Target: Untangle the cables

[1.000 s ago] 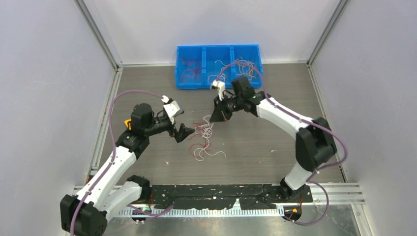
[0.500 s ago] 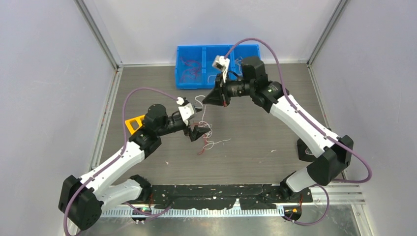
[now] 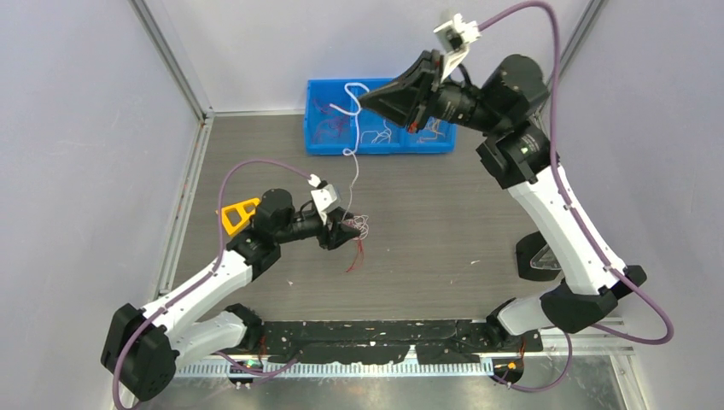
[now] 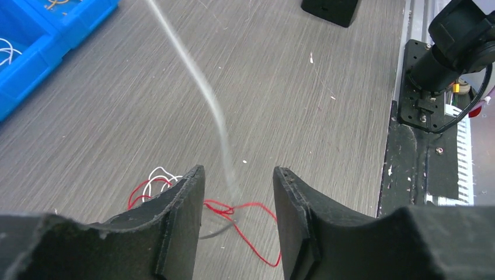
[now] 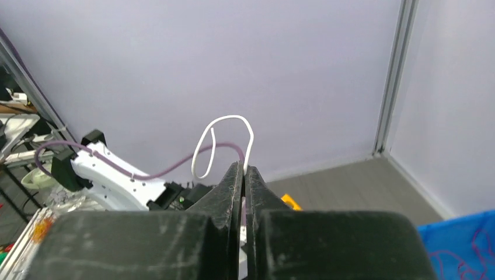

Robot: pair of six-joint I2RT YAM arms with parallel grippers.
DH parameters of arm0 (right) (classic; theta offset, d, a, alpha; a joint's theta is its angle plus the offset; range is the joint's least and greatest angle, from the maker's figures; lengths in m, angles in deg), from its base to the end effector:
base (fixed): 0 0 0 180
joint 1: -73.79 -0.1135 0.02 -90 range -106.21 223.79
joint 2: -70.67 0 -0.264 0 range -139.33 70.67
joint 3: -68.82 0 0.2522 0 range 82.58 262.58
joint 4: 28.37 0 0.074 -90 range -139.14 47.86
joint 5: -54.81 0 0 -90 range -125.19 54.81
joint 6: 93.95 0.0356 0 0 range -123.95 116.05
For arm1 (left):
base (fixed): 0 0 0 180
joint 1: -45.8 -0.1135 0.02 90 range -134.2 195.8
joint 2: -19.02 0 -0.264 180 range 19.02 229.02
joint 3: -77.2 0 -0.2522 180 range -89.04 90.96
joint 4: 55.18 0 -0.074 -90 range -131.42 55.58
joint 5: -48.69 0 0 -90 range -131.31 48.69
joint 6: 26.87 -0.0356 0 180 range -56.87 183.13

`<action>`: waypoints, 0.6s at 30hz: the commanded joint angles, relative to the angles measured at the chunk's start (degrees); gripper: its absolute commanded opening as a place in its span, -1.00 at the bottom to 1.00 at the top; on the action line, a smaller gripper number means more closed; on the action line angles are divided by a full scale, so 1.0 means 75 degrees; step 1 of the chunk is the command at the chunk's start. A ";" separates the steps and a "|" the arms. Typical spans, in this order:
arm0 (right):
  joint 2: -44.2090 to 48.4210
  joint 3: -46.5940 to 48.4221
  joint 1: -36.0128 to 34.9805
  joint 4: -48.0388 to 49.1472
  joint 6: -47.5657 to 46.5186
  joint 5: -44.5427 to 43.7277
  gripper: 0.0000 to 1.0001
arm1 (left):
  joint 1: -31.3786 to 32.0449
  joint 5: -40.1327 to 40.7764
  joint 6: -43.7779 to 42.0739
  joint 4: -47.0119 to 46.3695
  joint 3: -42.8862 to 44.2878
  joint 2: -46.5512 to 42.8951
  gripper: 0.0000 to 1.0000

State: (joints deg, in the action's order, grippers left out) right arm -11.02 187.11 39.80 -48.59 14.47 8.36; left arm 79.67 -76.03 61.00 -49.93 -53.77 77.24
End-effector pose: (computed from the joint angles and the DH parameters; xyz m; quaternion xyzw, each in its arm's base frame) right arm 0.2185 0.1769 0.5532 -0.3696 0.5111 0.5277 0.5689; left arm 0.1796 -0.1450 0.2719 0.4070 0.6610 -0.3867 0.4980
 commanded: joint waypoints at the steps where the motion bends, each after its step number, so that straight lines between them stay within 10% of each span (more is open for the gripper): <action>1: -0.0028 0.0711 0.0076 0.0761 0.0468 -0.0321 -0.89 | 0.0030 -0.0117 -0.0076 0.0162 0.0231 -0.0378 -0.09; 4: -0.0031 0.0622 0.0149 0.0574 0.0181 -0.0635 -0.89 | 0.0020 -0.0107 -0.0325 0.0530 0.0490 -0.0622 0.03; 8: -0.0026 0.0473 0.0361 0.0520 -0.0110 -0.1289 -0.89 | 0.0004 0.0683 -0.0887 0.1280 0.0468 -0.1061 0.98; 18: -0.1243 0.1170 0.1338 0.1146 -0.0414 -0.2377 -0.89 | -0.1003 0.0900 -0.0963 0.2476 0.0159 -0.1896 0.99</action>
State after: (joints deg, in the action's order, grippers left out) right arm -15.90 191.77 47.51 -45.03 12.59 -4.91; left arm 73.31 -70.79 55.12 -34.30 -52.33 65.48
